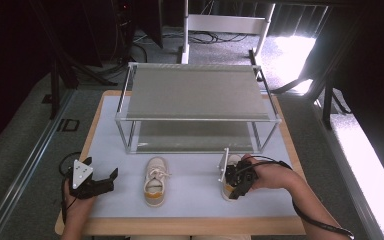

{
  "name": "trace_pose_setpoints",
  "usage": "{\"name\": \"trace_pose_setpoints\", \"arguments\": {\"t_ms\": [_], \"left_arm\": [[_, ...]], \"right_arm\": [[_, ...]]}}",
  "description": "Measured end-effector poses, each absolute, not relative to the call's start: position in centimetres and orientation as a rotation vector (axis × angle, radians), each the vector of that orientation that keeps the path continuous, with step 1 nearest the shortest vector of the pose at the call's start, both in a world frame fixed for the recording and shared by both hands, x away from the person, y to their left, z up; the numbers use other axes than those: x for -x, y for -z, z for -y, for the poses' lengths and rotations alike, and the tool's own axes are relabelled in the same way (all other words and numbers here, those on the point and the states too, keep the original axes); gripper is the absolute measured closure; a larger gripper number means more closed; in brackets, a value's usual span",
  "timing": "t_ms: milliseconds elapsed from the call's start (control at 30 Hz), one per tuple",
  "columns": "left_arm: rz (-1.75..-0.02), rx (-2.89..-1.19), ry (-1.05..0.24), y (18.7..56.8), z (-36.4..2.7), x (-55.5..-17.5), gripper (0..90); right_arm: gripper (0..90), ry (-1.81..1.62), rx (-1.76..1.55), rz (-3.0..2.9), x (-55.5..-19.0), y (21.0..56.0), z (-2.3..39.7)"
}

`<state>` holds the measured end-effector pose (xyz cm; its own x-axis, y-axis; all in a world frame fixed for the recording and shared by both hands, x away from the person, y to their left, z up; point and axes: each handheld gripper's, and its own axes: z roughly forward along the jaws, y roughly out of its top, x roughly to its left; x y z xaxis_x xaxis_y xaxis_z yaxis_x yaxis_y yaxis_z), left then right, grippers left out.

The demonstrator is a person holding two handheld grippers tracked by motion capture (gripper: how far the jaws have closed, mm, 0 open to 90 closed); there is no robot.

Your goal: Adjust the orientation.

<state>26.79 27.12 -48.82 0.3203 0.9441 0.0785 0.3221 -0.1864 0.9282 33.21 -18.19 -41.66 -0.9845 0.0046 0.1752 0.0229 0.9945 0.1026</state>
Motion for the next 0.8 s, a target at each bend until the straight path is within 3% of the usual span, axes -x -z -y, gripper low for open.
{"name": "trace_pose_setpoints", "arguments": {"t_ms": [567,800], "left_arm": [[-1.116,-1.717,-0.904,48.8,-26.8,-26.6,1.6],[-1.109,-1.878,-0.969,49.0,-25.2,-27.2,2.3]], "right_arm": [[53.4,0.287,0.245,3.005,-33.0,40.2,21.1],[49.2,0.38,0.287,3.035,-32.5,39.2,21.8]]}}
